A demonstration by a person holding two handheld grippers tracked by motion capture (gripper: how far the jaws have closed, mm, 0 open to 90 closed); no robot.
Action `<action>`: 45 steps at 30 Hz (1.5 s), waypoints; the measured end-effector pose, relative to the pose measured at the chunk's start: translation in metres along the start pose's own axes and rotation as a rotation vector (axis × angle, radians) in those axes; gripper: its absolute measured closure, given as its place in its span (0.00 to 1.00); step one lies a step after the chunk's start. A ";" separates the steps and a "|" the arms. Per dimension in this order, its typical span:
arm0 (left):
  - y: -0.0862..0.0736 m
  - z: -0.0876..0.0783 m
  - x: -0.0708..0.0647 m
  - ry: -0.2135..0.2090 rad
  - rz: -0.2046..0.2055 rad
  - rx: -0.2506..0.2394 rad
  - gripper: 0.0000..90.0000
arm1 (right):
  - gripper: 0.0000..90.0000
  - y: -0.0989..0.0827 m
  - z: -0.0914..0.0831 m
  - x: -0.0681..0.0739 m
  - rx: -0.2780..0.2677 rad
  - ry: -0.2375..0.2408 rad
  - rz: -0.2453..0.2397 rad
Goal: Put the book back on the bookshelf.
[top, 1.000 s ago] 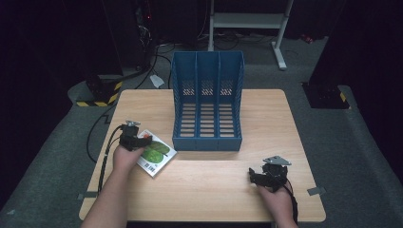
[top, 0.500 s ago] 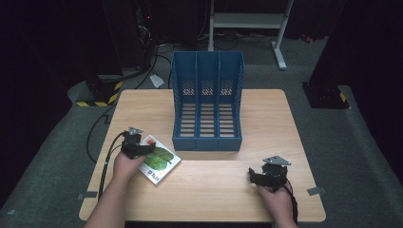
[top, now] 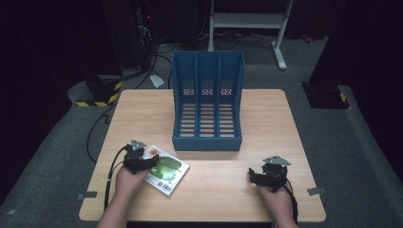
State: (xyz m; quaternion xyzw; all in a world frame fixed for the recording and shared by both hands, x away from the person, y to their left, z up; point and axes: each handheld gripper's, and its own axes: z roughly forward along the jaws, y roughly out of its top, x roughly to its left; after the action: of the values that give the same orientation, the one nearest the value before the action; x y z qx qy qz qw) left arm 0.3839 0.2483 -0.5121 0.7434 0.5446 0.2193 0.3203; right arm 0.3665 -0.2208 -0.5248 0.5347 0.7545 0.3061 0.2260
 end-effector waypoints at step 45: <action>-0.053 -0.041 -0.064 -0.264 0.073 -0.031 0.44 | 0.43 -0.008 -0.021 0.095 -0.037 0.244 -0.223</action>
State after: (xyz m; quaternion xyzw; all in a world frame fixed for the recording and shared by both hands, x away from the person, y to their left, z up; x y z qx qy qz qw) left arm 0.3009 0.2079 -0.5200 0.7801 0.4669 0.1396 0.3923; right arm 0.3160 -0.1374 -0.5164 0.4022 0.8252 0.3556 0.1753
